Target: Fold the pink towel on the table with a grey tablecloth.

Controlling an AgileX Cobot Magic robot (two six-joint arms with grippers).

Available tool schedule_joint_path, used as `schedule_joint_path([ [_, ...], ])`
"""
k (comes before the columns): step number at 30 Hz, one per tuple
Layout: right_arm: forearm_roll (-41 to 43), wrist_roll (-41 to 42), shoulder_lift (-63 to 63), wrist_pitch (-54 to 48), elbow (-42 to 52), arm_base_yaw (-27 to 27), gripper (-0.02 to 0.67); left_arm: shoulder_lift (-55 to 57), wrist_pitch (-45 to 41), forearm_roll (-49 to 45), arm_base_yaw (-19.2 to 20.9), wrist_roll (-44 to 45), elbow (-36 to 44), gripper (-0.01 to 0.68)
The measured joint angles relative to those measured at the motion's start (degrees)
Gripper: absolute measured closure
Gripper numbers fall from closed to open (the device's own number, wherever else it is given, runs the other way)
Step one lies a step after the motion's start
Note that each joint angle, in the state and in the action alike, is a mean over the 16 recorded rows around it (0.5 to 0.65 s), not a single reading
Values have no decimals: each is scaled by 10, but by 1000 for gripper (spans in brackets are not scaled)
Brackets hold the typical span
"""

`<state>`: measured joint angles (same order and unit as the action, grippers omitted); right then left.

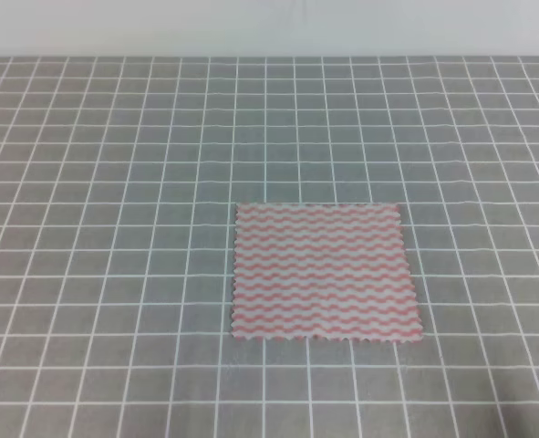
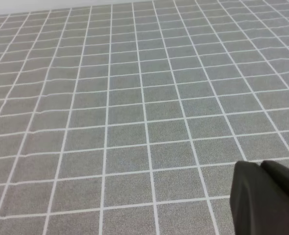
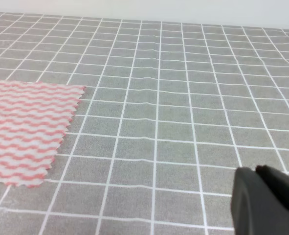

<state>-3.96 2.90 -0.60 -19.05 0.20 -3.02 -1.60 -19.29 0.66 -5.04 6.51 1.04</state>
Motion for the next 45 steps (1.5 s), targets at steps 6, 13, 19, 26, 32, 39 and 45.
schedule_joint_path([
  [6, 0, 0, 1, 0, 1, 0, 666, 1, 0, 0, 0, 0, 0, 675],
  [13, 0, 0, 2, 0, 1, 0, 666, 3, -2, 0, 0, 0, -2, 675],
  [19, 0, 0, 3, 0, 0, 0, 666, 2, -1, 0, 0, 0, -2, 675],
  [26, 1, 0, 3, 0, 0, 0, 666, 1, -1, 0, 0, 0, -1, 675],
  [32, 6, 1, 3, 0, 0, 0, 666, 1, -1, 0, 0, 0, -1, 675],
  [39, 43, 9, 3, 1, 0, 1, 666, 1, -1, 0, 0, 0, -1, 675],
  [45, 74, 17, 3, 1, 0, 1, 666, 1, -1, 0, 0, 0, -1, 675],
])
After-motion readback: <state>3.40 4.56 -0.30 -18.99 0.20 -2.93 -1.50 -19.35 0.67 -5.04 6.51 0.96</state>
